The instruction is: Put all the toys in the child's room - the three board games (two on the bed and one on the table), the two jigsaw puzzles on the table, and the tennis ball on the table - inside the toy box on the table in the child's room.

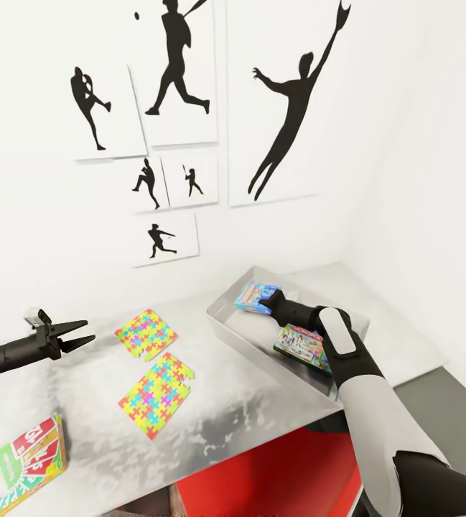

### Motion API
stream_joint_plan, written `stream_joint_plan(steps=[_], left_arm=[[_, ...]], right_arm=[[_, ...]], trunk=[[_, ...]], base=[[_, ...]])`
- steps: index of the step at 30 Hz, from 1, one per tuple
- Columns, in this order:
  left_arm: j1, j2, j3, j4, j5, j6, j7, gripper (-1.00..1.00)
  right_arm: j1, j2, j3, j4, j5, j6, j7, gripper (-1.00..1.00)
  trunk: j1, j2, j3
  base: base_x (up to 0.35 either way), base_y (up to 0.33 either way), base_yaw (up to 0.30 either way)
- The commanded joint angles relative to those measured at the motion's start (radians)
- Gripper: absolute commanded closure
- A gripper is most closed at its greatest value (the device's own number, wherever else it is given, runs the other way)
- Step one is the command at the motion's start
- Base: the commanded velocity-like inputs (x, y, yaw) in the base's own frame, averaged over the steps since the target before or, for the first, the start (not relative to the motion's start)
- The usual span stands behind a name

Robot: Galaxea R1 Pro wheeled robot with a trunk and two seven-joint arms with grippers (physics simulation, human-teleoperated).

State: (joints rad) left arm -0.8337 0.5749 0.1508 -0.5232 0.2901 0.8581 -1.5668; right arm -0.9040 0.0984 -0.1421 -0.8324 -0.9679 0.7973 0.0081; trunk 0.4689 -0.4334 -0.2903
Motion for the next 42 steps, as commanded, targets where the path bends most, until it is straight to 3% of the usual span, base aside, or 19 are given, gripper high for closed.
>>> stream_joint_plan(steps=[1,16,19,22,31,42], left_arm=[[-0.001,0.0,0.0,0.0,0.0,0.011,-0.004,-1.0],[-0.001,0.0,0.0,0.0,0.0,0.011,-0.004,-1.0],[-0.001,-0.01,0.001,0.003,0.0,0.012,-0.004,-1.0],[-0.001,-0.01,0.001,0.003,0.0,0.012,-0.004,-1.0],[-0.001,-0.004,-0.003,0.003,-0.002,0.011,-0.004,-1.0],[-0.001,-0.006,-0.003,0.003,-0.002,0.011,-0.004,-1.0]], right_arm=[[-0.001,0.001,-0.005,0.0,0.0,0.006,0.001,1.0],[-0.001,0.005,-0.004,-0.002,0.001,0.005,0.002,1.0],[-0.002,0.02,-0.01,-0.004,0.002,0.007,0.0,1.0],[-0.002,0.02,-0.01,-0.004,0.002,0.007,0.001,1.0],[0.002,-0.028,-0.01,-0.003,-0.005,0.003,0.003,1.0],[0.002,-0.032,-0.01,-0.002,-0.007,0.009,0.006,1.0]], trunk=[[0.0,-0.002,-0.003],[0.0,-0.002,-0.013],[0.0,-0.002,-0.013],[0.0,-0.002,-0.013],[0.0,-0.002,-0.013],[0.0,-0.002,-0.013]], base=[[0.0,0.0,0.0],[0.0,0.0,0.0],[0.0,0.0,0.0],[0.0,0.0,0.0],[0.0,0.0,0.0],[0.0,0.0,0.0]])
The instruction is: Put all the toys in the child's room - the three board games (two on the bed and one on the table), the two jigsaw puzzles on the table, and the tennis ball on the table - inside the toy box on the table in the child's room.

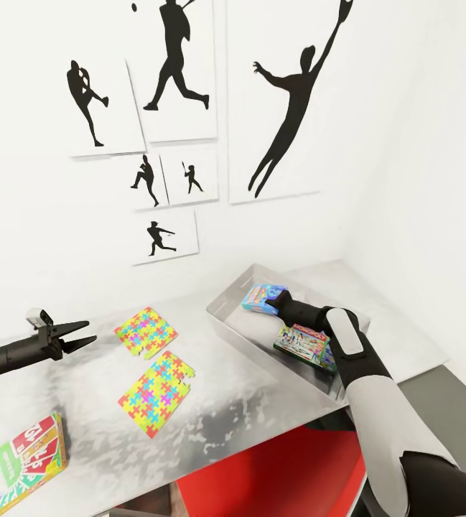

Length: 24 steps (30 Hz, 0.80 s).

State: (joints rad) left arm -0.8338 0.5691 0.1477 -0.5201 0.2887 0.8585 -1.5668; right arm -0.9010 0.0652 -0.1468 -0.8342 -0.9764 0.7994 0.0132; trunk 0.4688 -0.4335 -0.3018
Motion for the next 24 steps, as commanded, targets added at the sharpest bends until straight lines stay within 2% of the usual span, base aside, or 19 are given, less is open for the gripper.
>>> stream_joint_plan(steps=[1,11,13,16,19,21,24], left_arm=[[-0.001,0.0,0.0,0.0,0.0,0.011,-0.004,-1.0],[-0.001,0.001,0.0,0.0,0.0,0.01,-0.004,-1.0],[-0.001,-0.008,0.0,0.012,-0.005,0.011,-0.002,-1.0],[-0.001,-0.008,0.0,0.012,-0.005,0.011,-0.001,-1.0],[-0.007,-0.002,0.002,0.002,-0.006,0.022,-0.004,-1.0],[-0.006,-0.006,0.001,-0.01,-0.007,0.033,-0.004,-1.0],[-0.006,-0.015,0.001,0.002,-0.008,0.038,-0.004,-1.0]], right_arm=[[-0.001,0.002,-0.005,0.0,0.001,0.006,0.001,1.0],[-0.001,0.002,-0.004,0.0,0.001,0.007,0.002,1.0],[-0.001,0.014,-0.006,0.003,-0.001,0.009,0.004,1.0],[-0.001,0.016,-0.006,0.003,-0.001,0.009,0.005,1.0],[0.01,0.003,-0.013,-0.006,-0.003,0.021,-0.004,1.0],[0.022,-0.008,-0.011,-0.017,-0.001,0.033,-0.016,1.0],[0.039,-0.015,-0.006,-0.022,0.003,0.027,0.001,1.0]], trunk=[[0.001,-0.002,-0.002],[0.001,-0.002,-0.002],[0.001,-0.002,-0.002],[0.001,-0.002,-0.002],[0.001,-0.002,-0.002],[0.001,-0.002,-0.002],[0.001,-0.002,-0.002]], base=[[0.0,0.0,0.0],[0.0,0.0,0.0],[0.0,0.0,0.0],[0.0,0.0,0.0],[0.0,0.0,0.0],[0.0,0.0,0.0],[0.0,0.0,0.0]])
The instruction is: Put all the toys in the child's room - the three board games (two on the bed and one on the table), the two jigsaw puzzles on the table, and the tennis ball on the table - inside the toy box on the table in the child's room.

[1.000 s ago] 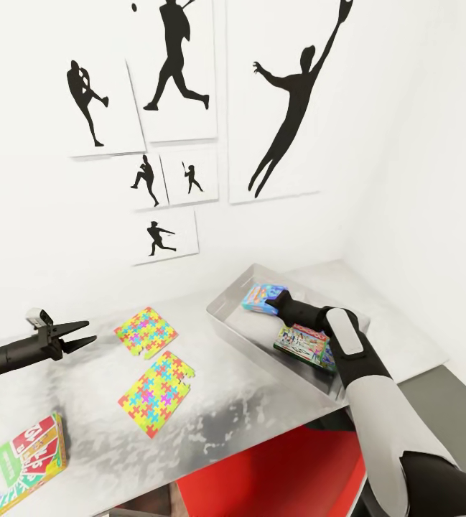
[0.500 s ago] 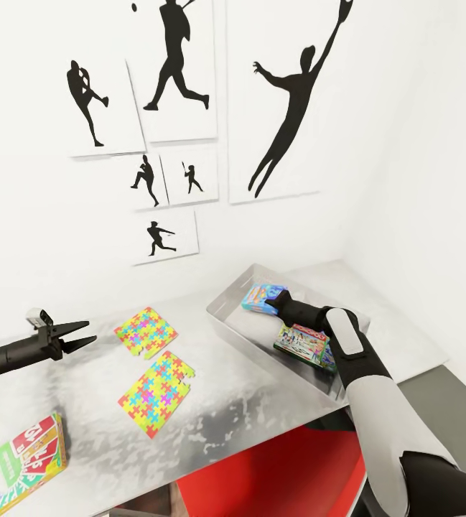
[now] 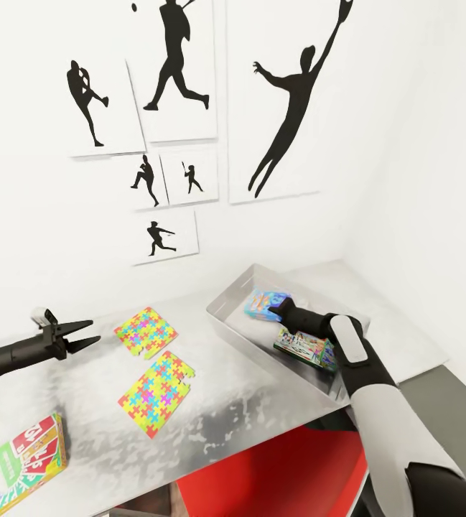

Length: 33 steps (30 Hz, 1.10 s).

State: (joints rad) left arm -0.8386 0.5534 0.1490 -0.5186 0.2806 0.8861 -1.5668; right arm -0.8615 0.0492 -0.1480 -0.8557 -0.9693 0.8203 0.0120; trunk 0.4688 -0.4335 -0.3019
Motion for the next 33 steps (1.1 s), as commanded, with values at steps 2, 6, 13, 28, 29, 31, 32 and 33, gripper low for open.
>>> stream_joint_plan(steps=[2,6,13,28,29,31,32,33], left_arm=[[-0.001,-0.002,0.0,0.011,-0.001,0.022,-0.003,-1.0],[0.0,-0.001,-0.001,0.017,-0.001,0.039,0.0,-1.0],[0.0,-0.003,-0.002,0.018,-0.001,0.042,0.001,-1.0],[0.0,0.0,0.0,0.019,0.002,0.042,-0.001,-1.0],[0.0,0.0,0.0,0.019,0.002,0.042,-0.002,-1.0],[0.0,0.0,0.0,0.019,0.002,0.042,-0.002,-1.0],[0.0,0.0,0.0,0.019,0.002,0.042,-0.002,-1.0],[0.0,0.0,0.0,0.019,0.002,0.041,-0.001,-1.0]], right_arm=[[-0.001,-0.01,0.001,0.011,-0.002,-0.005,0.012,1.0],[-0.002,-0.033,0.004,0.031,-0.003,-0.027,0.034,1.0],[-0.003,-0.06,0.004,0.036,-0.003,-0.035,0.045,1.0],[-0.02,-0.046,0.003,0.037,-0.003,-0.033,0.037,1.0],[-0.02,-0.046,0.003,0.037,-0.003,-0.033,0.037,1.0],[-0.023,-0.046,0.004,0.037,-0.003,-0.033,0.037,1.0],[-0.027,-0.046,0.004,0.037,-0.003,-0.033,0.037,1.0],[-0.032,-0.046,0.005,0.038,-0.003,-0.033,0.037,1.0]], trunk=[[0.001,-0.002,-0.002],[0.001,-0.002,-0.002],[0.001,-0.002,-0.002],[0.001,-0.002,-0.002],[0.001,-0.002,-0.002],[0.001,-0.002,-0.002],[0.001,-0.002,-0.002],[0.001,-0.002,-0.002]], base=[[0.0,0.0,0.0],[0.0,0.0,0.0],[0.0,0.0,0.0],[0.0,0.0,0.0],[0.0,0.0,0.0],[0.0,0.0,0.0],[0.0,0.0,0.0],[0.0,0.0,0.0]])
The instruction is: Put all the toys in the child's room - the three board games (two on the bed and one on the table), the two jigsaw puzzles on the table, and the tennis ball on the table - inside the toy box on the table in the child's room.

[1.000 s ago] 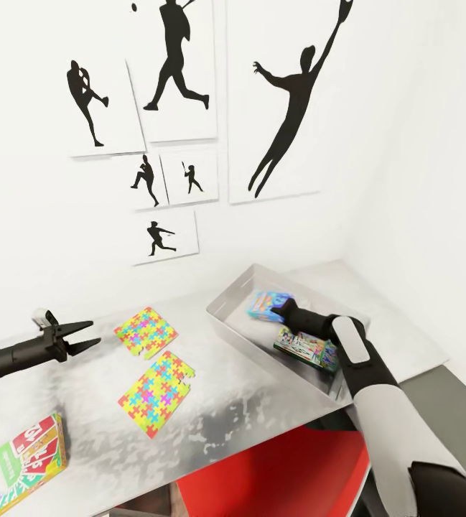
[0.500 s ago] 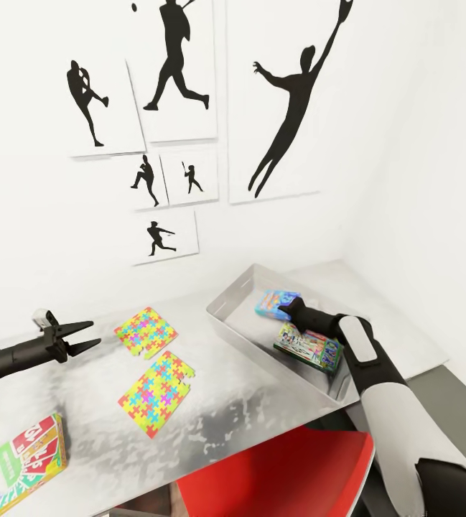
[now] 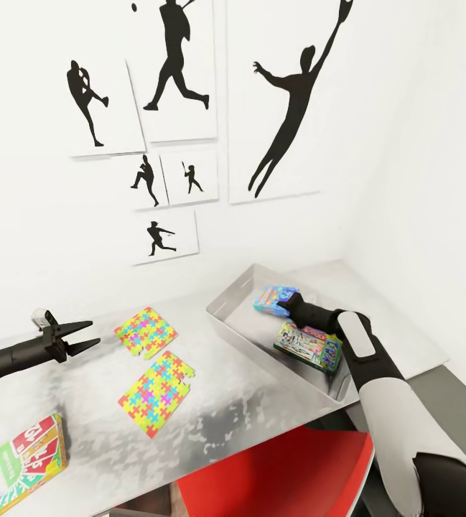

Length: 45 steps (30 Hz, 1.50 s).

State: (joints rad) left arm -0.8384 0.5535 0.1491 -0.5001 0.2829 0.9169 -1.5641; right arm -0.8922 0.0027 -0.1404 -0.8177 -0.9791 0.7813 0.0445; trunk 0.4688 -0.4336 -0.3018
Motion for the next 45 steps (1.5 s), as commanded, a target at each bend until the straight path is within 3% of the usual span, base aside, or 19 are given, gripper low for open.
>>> stream_joint_plan(steps=[1,7,19,28,45], left_arm=[[-0.001,0.0,0.0,0.0,-0.001,0.01,-0.004,-1.0],[-0.001,0.0,0.0,0.0,0.0,0.01,-0.005,-1.0],[-0.001,0.004,0.0,0.0,0.002,0.008,-0.005,-1.0],[-0.001,0.006,0.0,0.0,0.002,0.006,-0.005,-1.0],[0.0,0.008,0.0,0.0,0.002,0.005,-0.007,-1.0]], right_arm=[[-0.004,0.0,0.001,0.001,0.007,0.006,0.005,1.0],[-0.023,0.001,0.039,0.004,0.008,0.003,-0.01,1.0],[-0.05,0.008,0.047,0.039,0.008,0.0,-0.016,1.0],[-0.068,0.03,0.084,0.068,0.01,-0.006,-0.017,1.0],[-0.105,0.079,0.09,0.113,0.01,-0.007,-0.047,1.0]], trunk=[[0.0,-0.002,-0.002],[0.0,-0.002,-0.002],[0.0,-0.002,-0.002],[0.0,-0.002,-0.002],[0.0,-0.002,-0.002]], base=[[0.0,0.0,0.0],[0.0,0.0,0.0],[0.0,0.0,0.0],[0.0,0.0,0.0],[0.0,0.0,0.0]])
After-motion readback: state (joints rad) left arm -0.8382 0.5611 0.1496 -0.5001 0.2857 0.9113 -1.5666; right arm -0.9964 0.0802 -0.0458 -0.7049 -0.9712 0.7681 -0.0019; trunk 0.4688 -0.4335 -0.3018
